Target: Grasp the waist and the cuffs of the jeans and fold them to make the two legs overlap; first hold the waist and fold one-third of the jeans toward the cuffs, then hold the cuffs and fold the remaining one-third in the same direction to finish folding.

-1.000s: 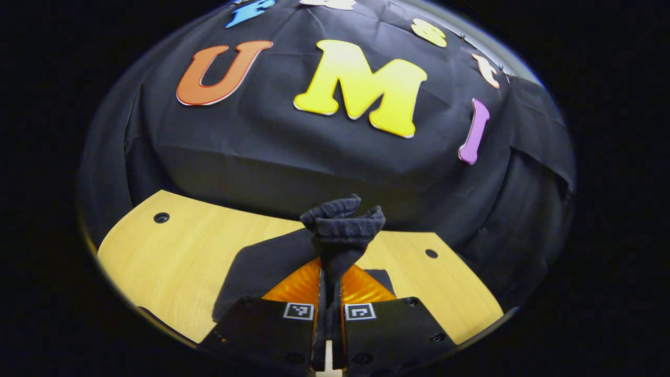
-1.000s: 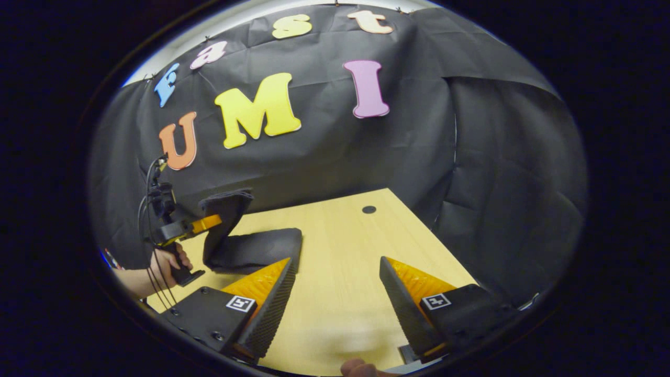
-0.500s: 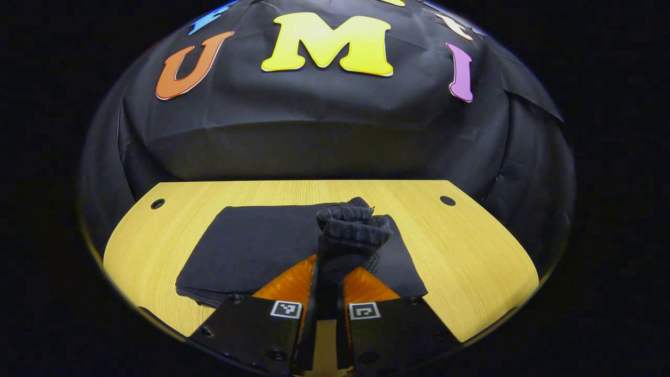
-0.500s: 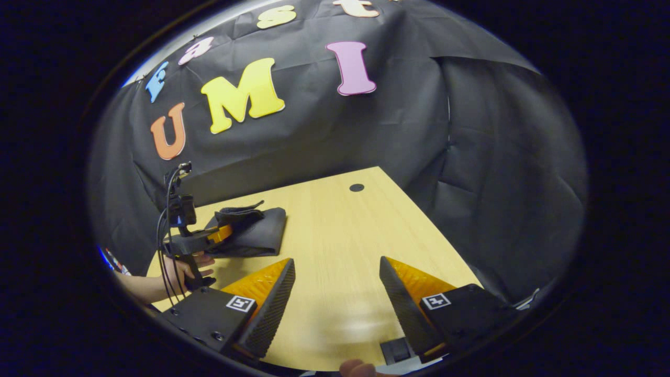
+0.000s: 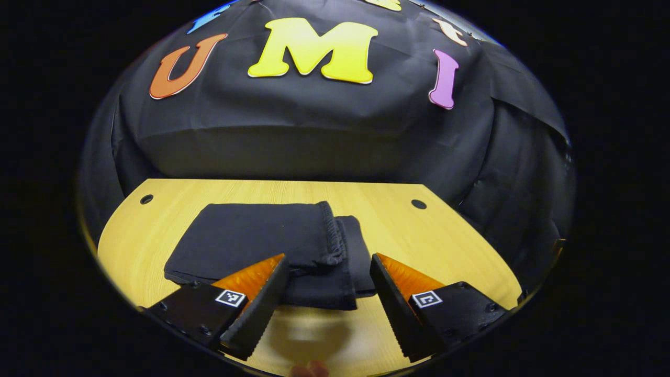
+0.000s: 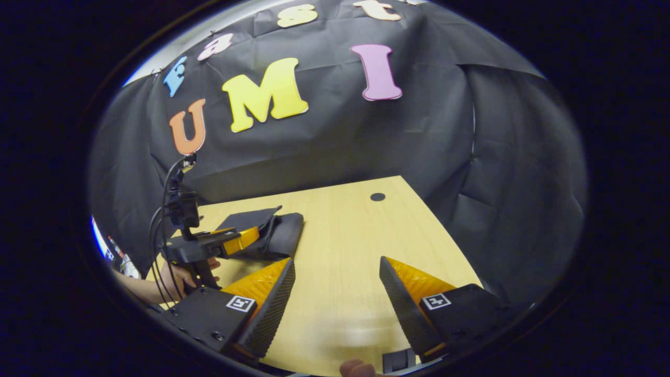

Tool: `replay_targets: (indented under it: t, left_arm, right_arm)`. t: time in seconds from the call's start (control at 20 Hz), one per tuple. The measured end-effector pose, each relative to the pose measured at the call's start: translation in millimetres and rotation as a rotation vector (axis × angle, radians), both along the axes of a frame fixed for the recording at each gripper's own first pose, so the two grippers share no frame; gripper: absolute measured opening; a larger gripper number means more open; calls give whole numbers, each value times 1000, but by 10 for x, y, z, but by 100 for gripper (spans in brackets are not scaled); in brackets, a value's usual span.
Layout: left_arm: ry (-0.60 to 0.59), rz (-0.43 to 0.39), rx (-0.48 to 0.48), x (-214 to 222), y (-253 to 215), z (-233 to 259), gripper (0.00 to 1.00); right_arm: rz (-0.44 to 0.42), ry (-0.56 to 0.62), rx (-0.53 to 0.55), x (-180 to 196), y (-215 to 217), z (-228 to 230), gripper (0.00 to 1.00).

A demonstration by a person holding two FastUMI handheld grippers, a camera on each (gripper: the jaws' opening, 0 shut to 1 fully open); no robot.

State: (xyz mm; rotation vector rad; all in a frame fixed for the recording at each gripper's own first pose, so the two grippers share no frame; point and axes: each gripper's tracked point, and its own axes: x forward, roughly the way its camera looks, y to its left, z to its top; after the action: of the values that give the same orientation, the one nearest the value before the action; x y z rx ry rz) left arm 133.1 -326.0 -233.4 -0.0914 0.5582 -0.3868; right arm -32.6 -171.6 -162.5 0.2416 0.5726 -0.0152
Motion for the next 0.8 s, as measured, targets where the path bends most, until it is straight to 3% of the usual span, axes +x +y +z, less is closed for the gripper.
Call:
replay_targets:
  t: [0.1,0.2,0.5,0.55,0.6,0.65,0.8]
  left_arm:
    - [-13,21,-34,-76,79,194,99]
    - [-53,53,-52,-114,239,497,99]
    - [-296,157,-23,-158,1113,1746,99]
    - [-331,177,-18,-186,1261,1929,99]
    - [-360,194,-15,-214,1403,2098,100]
    - [-383,207,-15,-264,1528,2263,98]
    - [-434,249,-8,-337,1903,2594,98]
  right_arm:
    - [40,-32,-14,113,150,102,95]
    - [79,-77,-37,233,306,274,99]
    - [142,-262,-95,621,985,1001,100]
    - [147,-286,-98,673,1117,1129,95]
    - [157,-316,-94,707,1256,1257,99]
    - [164,-341,-96,754,1389,1377,94]
    - [178,-403,-102,790,1731,1699,94]
